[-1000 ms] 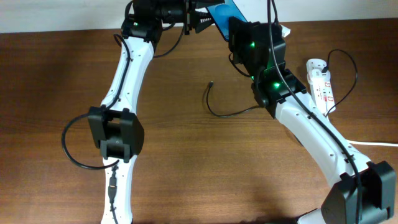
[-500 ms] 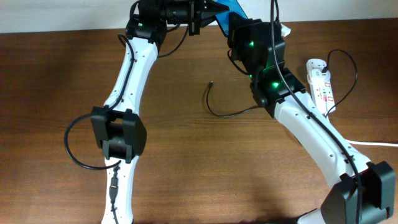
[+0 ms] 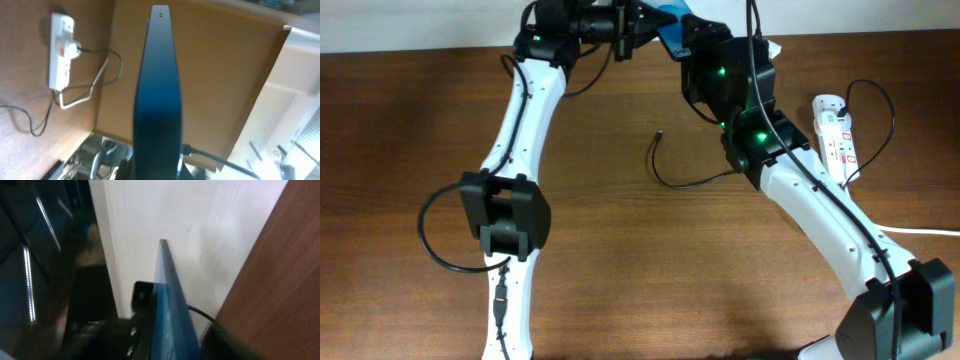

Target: Plug charger to phone and switch on socket

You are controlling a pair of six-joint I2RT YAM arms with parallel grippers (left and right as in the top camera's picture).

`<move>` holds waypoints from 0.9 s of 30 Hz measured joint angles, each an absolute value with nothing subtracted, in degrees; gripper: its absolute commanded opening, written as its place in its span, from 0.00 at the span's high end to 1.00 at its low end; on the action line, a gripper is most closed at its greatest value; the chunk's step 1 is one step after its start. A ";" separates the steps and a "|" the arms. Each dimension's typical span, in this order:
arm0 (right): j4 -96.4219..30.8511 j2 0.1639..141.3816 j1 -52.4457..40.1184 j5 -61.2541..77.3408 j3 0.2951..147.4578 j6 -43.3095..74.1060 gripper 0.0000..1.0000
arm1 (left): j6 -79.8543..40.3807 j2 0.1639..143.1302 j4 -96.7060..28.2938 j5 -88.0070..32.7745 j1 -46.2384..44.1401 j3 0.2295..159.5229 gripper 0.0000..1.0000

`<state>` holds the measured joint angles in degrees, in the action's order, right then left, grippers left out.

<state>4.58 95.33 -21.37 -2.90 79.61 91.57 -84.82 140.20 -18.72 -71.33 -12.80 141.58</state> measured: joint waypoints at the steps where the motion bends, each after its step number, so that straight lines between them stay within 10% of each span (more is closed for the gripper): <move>1: 4.58 95.33 -20.80 -1.61 79.61 89.86 0.03 | -80.99 140.22 -24.38 -71.18 -11.79 141.67 1.00; 9: -29.30 95.57 -15.25 5.10 79.55 60.82 0.01 | -52.07 140.22 -50.09 -72.66 -1.74 141.64 1.00; 16: -47.07 95.77 -12.29 9.93 79.29 33.28 0.29 | -26.50 140.27 -79.53 -54.57 6.26 141.64 1.00; 27: -60.36 110.13 -15.18 20.47 108.62 28.62 0.45 | -11.57 140.27 -87.90 -54.87 5.91 141.62 1.00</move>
<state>-60.36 110.13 -15.18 20.47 108.62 28.62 -11.57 140.27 -87.90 -54.87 5.91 141.62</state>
